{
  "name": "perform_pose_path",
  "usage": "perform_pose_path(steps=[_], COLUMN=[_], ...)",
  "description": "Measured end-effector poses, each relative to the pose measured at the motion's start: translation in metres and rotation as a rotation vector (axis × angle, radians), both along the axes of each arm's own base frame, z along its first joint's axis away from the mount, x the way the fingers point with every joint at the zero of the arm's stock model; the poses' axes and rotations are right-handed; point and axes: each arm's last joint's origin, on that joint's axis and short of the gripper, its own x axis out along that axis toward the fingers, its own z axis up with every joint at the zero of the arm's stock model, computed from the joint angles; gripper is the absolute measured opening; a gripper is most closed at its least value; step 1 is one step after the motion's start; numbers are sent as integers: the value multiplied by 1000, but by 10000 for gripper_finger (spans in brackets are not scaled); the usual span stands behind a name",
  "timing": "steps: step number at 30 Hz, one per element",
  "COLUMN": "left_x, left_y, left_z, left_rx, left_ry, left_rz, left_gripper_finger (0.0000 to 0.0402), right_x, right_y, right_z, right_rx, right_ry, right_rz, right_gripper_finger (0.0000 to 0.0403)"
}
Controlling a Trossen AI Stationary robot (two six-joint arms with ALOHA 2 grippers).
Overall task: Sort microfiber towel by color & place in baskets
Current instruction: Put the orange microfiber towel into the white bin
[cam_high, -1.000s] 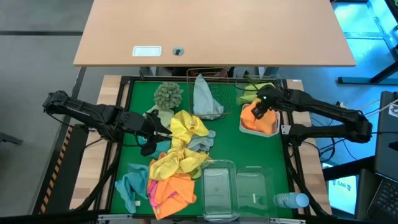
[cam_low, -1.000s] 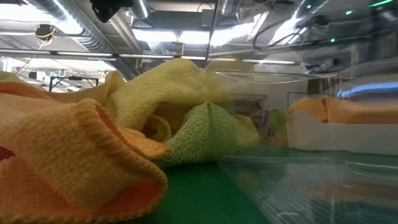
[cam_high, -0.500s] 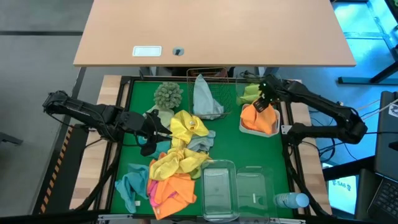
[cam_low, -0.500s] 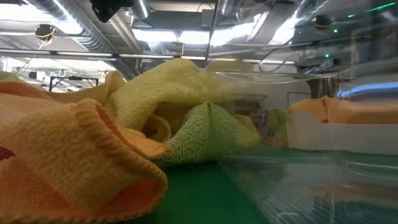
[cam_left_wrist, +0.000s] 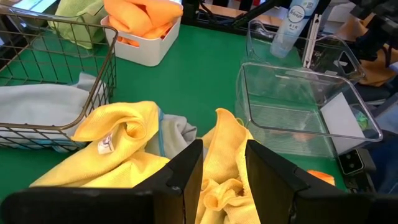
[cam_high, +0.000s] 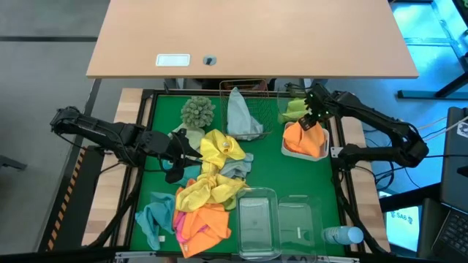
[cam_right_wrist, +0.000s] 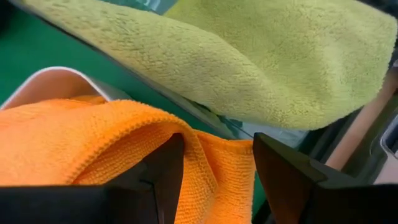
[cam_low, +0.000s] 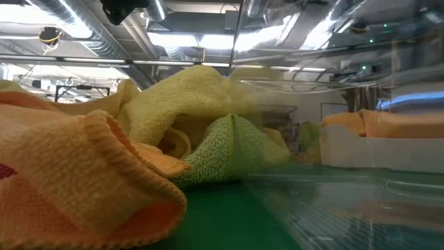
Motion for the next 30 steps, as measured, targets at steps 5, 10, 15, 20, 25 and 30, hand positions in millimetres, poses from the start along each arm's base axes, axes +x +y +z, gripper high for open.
perform_pose_path(steps=[5,10,15,20,25,30], left_x=[0,0,0,0,0,0], left_y=[0,0,0,0,0,0], left_z=[0,0,0,0,0,0], left_rx=[0,0,0,0,0,0], left_ry=[0,0,0,0,0,0], left_rz=[0,0,0,0,0,0], left_gripper_finger=[115,115,115,115,115,115], right_x=[1,-1,-1,0,2,4], right_y=[1,2,3,4,6,8], right_z=[0,-1,-1,-1,-1,0], right_rx=[37,23,45,93,140,183], right_ry=[-33,12,-9,-56,-107,-158], right_rz=[19,5,14,36,64,103], right_gripper_finger=[193,193,193,163,89,10])
